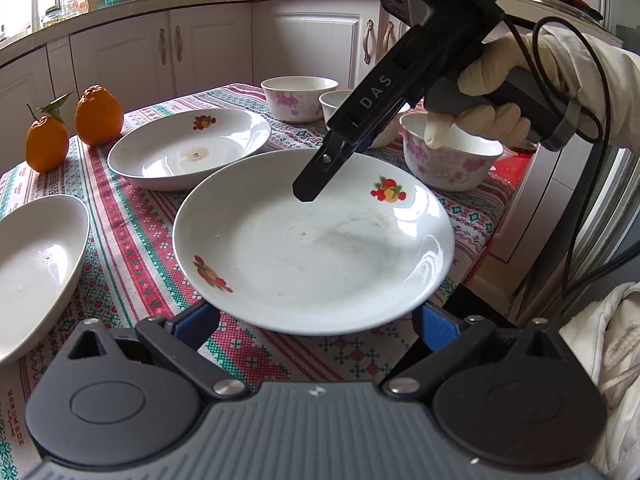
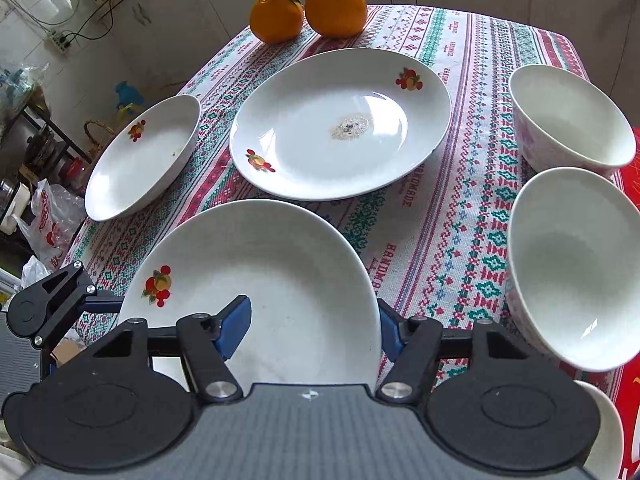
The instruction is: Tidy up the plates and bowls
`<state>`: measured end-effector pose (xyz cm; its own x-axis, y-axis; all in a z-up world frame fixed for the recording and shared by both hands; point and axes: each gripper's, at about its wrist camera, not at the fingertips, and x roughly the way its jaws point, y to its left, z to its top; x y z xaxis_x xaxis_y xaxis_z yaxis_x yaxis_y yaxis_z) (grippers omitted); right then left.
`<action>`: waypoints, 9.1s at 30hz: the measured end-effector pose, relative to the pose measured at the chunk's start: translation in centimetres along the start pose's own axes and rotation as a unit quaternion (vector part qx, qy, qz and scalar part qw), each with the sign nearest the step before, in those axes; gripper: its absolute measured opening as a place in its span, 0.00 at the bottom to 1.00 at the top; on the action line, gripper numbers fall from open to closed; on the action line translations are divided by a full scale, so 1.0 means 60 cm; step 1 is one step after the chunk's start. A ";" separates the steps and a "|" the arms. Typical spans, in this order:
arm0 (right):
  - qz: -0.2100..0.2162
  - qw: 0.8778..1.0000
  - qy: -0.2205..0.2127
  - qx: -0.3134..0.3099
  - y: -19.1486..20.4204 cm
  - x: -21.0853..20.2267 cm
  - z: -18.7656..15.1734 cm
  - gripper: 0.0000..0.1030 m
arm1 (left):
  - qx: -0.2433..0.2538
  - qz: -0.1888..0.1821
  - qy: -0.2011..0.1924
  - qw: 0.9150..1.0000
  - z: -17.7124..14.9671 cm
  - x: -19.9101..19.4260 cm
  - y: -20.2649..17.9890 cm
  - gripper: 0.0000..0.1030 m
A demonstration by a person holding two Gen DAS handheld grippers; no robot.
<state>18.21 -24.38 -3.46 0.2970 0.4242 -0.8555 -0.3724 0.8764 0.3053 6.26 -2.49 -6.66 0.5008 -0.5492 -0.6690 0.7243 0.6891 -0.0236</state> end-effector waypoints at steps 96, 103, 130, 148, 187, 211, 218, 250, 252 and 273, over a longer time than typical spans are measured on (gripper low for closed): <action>0.068 0.989 0.001 -0.128 0.246 0.184 0.252 0.70 | -0.086 0.120 -0.004 0.989 -0.052 -0.139 0.277 0.93; 0.066 0.990 -0.001 -0.127 0.247 0.178 0.249 0.70 | -0.083 0.118 0.001 0.990 -0.052 -0.134 0.281 0.93; 0.065 0.992 -0.012 -0.110 0.238 0.147 0.228 0.71 | -0.079 0.124 -0.003 0.989 -0.052 -0.130 0.286 0.94; 0.042 0.992 -0.027 -0.113 0.242 0.141 0.213 0.74 | -0.094 0.126 -0.010 0.988 -0.057 -0.130 0.286 0.94; -0.186 0.959 -0.200 -0.075 0.205 -0.022 -0.042 1.00 | -0.048 0.168 -0.073 0.982 0.048 -0.129 0.137 1.00; -0.197 0.971 -0.133 -0.021 0.086 0.067 -0.011 1.00 | -0.009 0.098 0.002 0.995 0.197 0.056 0.217 0.99; -0.183 0.972 -0.144 -0.001 0.067 0.075 -0.009 1.00 | 0.008 0.073 0.024 0.997 0.237 0.120 0.242 0.99; -0.171 0.971 -0.161 -0.033 0.048 0.093 0.030 0.94 | 0.013 -0.020 0.140 0.990 0.308 0.300 0.312 0.74; -0.169 0.972 -0.161 -0.033 0.048 0.094 0.031 0.94 | 0.014 -0.024 0.142 0.989 0.310 0.302 0.313 0.74; -0.162 0.973 -0.157 -0.055 0.060 0.088 0.028 0.93 | 0.014 -0.034 0.154 0.987 0.308 0.294 0.306 0.72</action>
<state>19.88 -18.59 -6.16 0.6618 0.1929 -0.7244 -0.3003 0.9536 -0.0204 37.15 -8.23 -5.16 0.2850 -0.4213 -0.8610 0.7661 0.6399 -0.0596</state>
